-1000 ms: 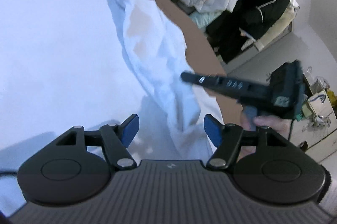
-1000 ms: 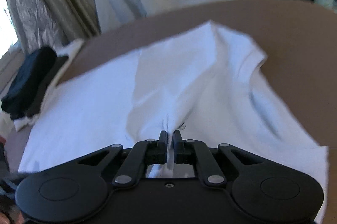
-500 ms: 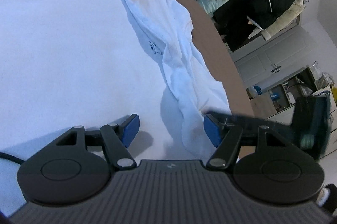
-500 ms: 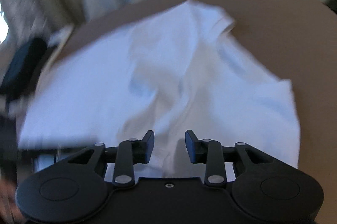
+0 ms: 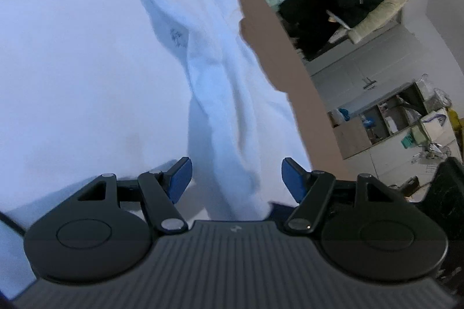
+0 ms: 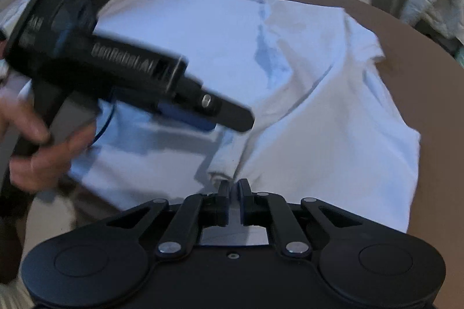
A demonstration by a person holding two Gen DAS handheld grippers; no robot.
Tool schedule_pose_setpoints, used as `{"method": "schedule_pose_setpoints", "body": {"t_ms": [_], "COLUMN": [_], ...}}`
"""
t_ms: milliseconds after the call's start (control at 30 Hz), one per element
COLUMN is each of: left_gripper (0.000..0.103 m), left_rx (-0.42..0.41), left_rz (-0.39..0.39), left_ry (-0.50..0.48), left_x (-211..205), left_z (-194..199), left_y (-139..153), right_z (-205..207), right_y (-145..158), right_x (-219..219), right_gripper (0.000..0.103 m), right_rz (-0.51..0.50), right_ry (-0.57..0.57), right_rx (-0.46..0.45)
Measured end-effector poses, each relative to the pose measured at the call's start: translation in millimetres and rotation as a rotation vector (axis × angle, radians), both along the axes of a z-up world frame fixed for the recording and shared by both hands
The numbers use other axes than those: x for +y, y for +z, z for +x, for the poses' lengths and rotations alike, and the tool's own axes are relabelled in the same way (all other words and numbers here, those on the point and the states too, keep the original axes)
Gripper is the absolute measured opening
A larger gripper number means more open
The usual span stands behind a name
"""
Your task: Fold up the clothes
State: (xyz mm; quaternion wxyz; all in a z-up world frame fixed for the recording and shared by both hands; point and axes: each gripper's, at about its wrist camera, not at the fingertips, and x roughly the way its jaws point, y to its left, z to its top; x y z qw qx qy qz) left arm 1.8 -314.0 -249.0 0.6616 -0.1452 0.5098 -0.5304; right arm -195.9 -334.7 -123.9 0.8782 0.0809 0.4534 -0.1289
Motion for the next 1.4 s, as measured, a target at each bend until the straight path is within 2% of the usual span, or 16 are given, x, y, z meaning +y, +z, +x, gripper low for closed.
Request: {"method": "schedule_pose_setpoints", "body": {"t_ms": [67, 200, 267, 367, 433, 567, 600, 733, 800, 867, 900, 1000, 1067, 1167, 1267, 1400], "left_gripper": [0.003, 0.004, 0.005, 0.026, 0.034, 0.047, 0.051, 0.057, 0.057, 0.057, 0.057, 0.057, 0.057, 0.057, 0.057, 0.059], "left_rx": [-0.041, -0.124, -0.03, 0.161, 0.164, 0.19, 0.183, 0.07, 0.031, -0.027, -0.064, -0.189, -0.267, -0.358, -0.427, -0.473], "left_rz": [0.037, -0.019, -0.058, 0.05, 0.181, 0.151, 0.144, 0.139, 0.152, 0.183, 0.198, 0.25, 0.3, 0.352, 0.379, 0.375], "left_ry": [-0.015, -0.013, 0.008, 0.019, -0.001, -0.023, -0.033, -0.031, -0.041, -0.057, -0.067, -0.095, -0.118, -0.152, -0.178, -0.217], "left_x": [-8.2, 4.5, 15.5, 15.4, 10.6, 10.8, 9.4, 4.7, -1.7, -8.5, -10.7, -14.0, -13.4, -9.0, -3.3, 8.5], "left_z": [-5.5, -18.2, -16.4, -12.5, -16.5, -14.4, -13.5, -17.3, -21.0, -25.7, -28.7, -35.4, -42.2, -52.9, -65.7, -80.9], "left_y": [-2.5, 36.0, 47.4, 23.6, 0.6, -0.1, 4.4, 15.6, 14.6, 17.8, 20.9, 35.3, 39.3, 46.8, 59.4, 75.4], "right_z": [-4.4, -20.2, -31.6, -38.2, -36.8, -37.4, -37.1, -33.6, -35.3, -31.2, -27.9, -22.9, -24.8, -37.1, -58.8, -81.2], "right_y": [-0.6, 23.3, 37.6, 29.4, 13.6, -1.5, 0.2, 5.9, -3.2, -13.2, -16.3, -6.2, -2.5, 3.1, 17.8, 31.1], "right_x": [-11.2, -14.8, -16.1, -23.8, -31.1, -40.1, -39.7, -46.7, -50.0, -45.5, -41.8, -20.1, -26.5, -37.6, -35.5, -33.1], "right_gripper": [0.005, 0.004, 0.004, 0.004, 0.005, 0.012, 0.024, 0.064, 0.065, 0.037, 0.003, 0.002, 0.003, 0.01, 0.049, 0.053], "right_rz": [0.025, -0.015, -0.008, -0.011, -0.017, 0.06, 0.067, 0.092, 0.129, 0.094, 0.06, -0.184, -0.185, -0.085, -0.036, -0.003], "right_ry": [-0.062, -0.102, -0.105, -0.138, -0.182, -0.262, -0.26, -0.273, -0.307, -0.305, -0.29, -0.235, -0.258, -0.322, -0.35, -0.318], "right_rx": [-0.03, -0.131, -0.167, -0.061, 0.036, 0.057, 0.043, -0.021, -0.026, 0.017, 0.039, 0.053, 0.07, 0.06, -0.007, -0.007]}}
